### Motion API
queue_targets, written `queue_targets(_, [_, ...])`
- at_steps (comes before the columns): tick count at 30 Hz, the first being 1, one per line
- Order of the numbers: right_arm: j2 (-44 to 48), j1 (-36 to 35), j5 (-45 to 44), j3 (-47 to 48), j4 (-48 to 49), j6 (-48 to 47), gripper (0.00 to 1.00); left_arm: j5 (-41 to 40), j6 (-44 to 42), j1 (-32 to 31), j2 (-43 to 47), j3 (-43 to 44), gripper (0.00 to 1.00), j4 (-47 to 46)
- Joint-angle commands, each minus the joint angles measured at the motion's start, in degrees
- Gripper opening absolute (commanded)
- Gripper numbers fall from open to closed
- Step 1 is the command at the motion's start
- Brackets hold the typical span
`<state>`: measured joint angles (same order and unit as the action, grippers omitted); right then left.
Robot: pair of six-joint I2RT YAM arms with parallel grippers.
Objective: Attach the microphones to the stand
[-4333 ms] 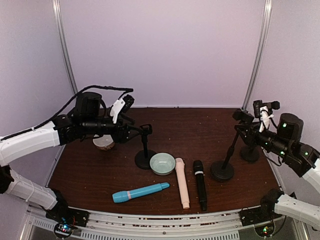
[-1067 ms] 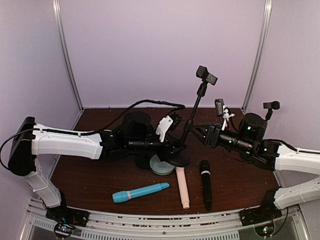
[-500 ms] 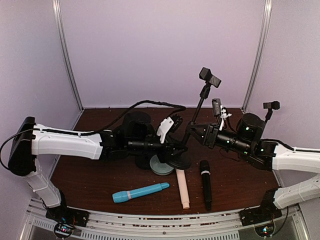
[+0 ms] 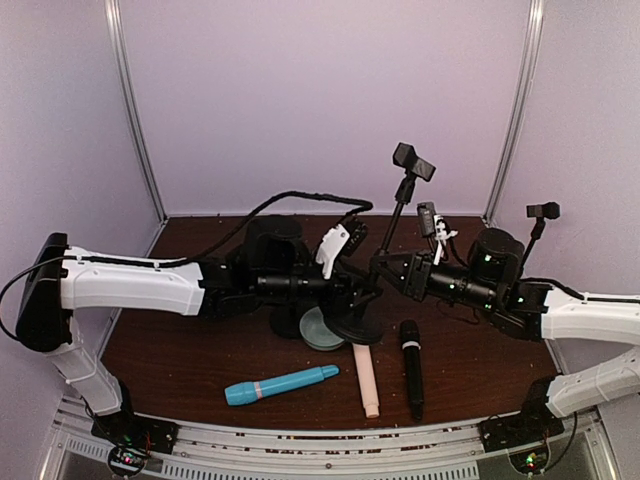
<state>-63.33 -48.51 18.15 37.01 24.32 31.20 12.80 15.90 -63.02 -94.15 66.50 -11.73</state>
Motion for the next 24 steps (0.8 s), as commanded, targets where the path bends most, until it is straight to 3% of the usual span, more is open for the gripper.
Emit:
queue_targets(1, [2.4, -0.4, -1.0, 0.9, 2.7, -0.8, 0.02, -0.9, -0.6, -0.2, -0.9, 1.9, 0.44, -3.3])
queue_targets(12, [3.3, -0.5, -1.2, 0.2, 4.4, -0.6, 0.01, -1.2, -1.2, -0.2, -3.5, 3.8, 0.51, -1.5])
queue_targets(24, [3.4, -0.7, 0.8, 3.0, 0.1, -4.2, 0.0, 1.1, -2.1, -0.1, -4.2, 4.0, 0.15, -3.3])
